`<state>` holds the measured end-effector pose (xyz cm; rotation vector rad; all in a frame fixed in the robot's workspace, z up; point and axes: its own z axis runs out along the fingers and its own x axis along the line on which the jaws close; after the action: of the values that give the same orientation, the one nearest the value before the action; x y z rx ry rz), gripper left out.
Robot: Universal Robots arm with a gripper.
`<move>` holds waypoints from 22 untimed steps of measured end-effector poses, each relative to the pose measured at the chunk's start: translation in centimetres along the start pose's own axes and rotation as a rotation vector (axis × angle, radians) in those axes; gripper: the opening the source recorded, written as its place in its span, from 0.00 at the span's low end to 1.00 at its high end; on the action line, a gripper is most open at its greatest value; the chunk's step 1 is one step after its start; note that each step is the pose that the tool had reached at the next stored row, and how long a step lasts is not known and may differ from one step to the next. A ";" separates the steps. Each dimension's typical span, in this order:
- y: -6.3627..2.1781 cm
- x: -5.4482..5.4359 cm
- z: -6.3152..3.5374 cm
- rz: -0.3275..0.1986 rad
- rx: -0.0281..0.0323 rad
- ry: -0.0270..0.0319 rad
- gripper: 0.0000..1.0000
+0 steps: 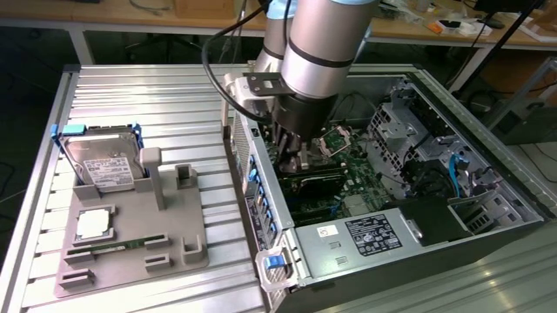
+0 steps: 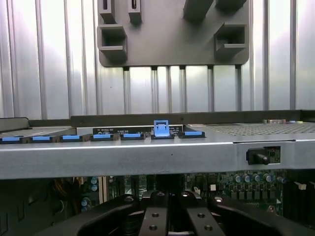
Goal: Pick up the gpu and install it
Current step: 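Press down on the gpu until it lock into place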
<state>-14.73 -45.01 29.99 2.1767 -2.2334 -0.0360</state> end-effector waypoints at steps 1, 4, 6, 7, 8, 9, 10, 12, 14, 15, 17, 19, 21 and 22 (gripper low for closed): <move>0.02 0.0 -0.07 0.000 -0.0030 -0.0012 0.11; 0.04 0.0 -0.34 0.000 -0.0076 -0.0016 0.11; 0.07 0.0 -0.41 0.000 -0.0257 -0.0021 0.11; 0.09 0.0 -0.44 0.000 -0.0369 -0.0024 0.11; 0.10 0.1 -0.47 0.000 -0.0426 -0.0030 0.11; 0.11 0.2 -0.49 0.000 -0.0436 -0.0035 0.11; 0.10 0.3 -0.51 0.000 -0.0437 -0.0035 0.11; 0.10 0.6 -0.61 0.000 -0.0437 -0.0036 0.11; 0.10 0.9 -0.68 0.000 -0.0438 -0.0037 0.11; 0.10 0.9 -0.69 0.000 -0.0456 -0.0037 0.11; 0.09 1.0 -0.70 0.000 -0.0553 -0.0033 0.11; 0.10 1.0 -0.71 0.000 -0.0581 -0.0031 0.11; 0.02 1.0 -0.71 -0.001 -0.0589 -0.0032 0.11; -0.18 0.9 -0.73 -0.002 -0.0587 -0.0034 0.11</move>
<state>-14.55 -45.97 30.71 2.1506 -2.2029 -0.1039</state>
